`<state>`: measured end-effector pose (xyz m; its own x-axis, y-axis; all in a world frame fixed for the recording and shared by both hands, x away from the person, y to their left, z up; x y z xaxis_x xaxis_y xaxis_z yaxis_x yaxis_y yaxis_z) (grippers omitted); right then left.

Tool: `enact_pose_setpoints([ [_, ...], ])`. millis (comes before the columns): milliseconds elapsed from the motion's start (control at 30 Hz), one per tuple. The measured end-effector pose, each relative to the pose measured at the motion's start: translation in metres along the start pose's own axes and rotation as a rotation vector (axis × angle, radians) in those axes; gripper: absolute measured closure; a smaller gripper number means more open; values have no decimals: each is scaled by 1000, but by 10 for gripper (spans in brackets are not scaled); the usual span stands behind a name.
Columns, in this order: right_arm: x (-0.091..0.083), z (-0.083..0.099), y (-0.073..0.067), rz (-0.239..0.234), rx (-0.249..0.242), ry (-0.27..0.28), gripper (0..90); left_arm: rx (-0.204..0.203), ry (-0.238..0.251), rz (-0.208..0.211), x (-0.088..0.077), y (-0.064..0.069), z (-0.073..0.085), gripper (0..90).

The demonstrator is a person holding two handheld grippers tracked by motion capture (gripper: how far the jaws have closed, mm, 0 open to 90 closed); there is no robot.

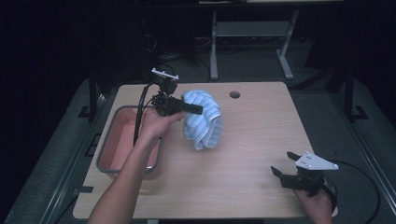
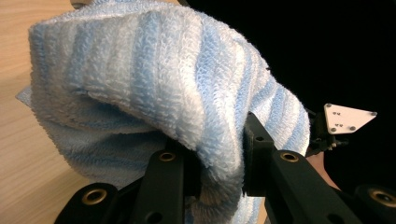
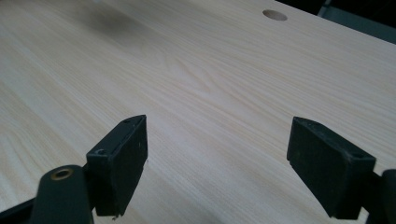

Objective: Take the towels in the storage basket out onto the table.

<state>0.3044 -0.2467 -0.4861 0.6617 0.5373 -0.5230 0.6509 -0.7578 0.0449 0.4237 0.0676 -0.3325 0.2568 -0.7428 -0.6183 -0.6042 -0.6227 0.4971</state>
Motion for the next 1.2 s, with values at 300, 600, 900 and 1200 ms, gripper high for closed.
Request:
enact_pose_setpoints([
  [300, 1, -3, -1, 1, 0, 3, 194, -4, -26, -1, 25, 5, -2, 727],
  [600, 2, -3, -1, -4, -2, 4, 194, 3, -77, -12, 62, 9, 4, 720],
  [900, 1, -4, 0, -3, -1, 7, 194, 2, -116, -28, 93, 8, 9, 712],
  [1200, 0, -3, 1, -1, 1, 5, 197, -34, -128, -22, 122, 1, 24, 699],
])
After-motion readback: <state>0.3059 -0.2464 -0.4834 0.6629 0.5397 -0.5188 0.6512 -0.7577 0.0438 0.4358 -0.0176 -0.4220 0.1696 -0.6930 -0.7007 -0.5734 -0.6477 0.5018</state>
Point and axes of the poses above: each handheld gripper's, and its own axes: x roughly forward along the jaws, z roughly out of its underside, y roughly to its right, the point moved 8 cm from there along x, roughly forward along the jaws, and after that the axes turned 6 degrees about -z, right-handed, at the moved point
